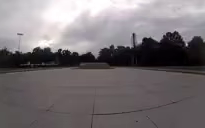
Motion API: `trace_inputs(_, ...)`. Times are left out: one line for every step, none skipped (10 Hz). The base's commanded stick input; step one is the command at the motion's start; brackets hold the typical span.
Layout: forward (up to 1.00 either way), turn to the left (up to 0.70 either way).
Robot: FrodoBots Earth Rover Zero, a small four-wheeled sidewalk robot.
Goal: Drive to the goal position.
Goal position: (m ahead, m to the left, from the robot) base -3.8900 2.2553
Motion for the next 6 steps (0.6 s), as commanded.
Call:
trace_inputs(0.7, 0.0)
trace_inputs(0.7, 0.0)
trace_inputs(0.7, 0.0)
trace_inputs(0.7, 0.0)
trace_inputs(0.7, 0.03)
trace_inputs(0.7, 0.16)
